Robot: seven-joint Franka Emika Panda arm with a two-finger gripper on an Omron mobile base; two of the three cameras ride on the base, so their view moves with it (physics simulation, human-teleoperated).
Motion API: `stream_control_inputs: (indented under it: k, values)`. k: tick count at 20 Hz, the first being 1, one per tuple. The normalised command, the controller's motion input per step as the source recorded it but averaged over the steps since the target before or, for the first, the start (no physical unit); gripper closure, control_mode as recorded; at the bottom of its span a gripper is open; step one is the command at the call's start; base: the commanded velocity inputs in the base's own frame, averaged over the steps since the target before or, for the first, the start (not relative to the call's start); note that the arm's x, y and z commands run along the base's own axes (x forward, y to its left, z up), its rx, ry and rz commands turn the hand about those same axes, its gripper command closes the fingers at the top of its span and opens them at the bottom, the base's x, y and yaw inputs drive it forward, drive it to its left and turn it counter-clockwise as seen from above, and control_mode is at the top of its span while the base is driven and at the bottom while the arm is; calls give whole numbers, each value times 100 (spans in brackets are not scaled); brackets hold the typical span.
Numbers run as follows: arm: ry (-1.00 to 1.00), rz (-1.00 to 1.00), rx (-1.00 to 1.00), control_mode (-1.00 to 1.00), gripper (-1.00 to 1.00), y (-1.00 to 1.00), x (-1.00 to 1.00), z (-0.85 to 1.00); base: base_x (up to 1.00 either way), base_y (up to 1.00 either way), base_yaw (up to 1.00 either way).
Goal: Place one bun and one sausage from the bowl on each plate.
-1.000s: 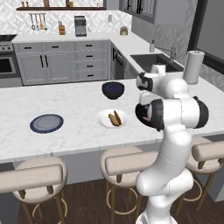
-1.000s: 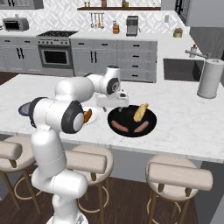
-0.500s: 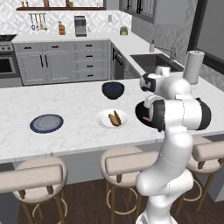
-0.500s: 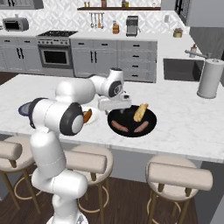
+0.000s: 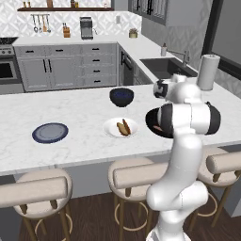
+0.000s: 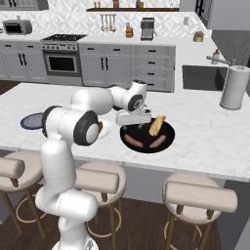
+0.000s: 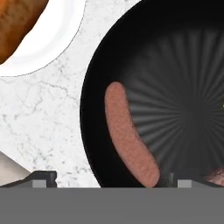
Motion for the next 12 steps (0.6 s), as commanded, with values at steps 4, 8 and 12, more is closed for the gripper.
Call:
stream_control_inputs:
  k: [4,8,12]
  values:
    - [5,0,6,-100,-100,-23,7,-59,0,0,0]
    - [0,2,0,-100,-100,-7,12,-57,0,0,0]
    - [0,4,0,-100,-100,0,3,-49,0,0,0]
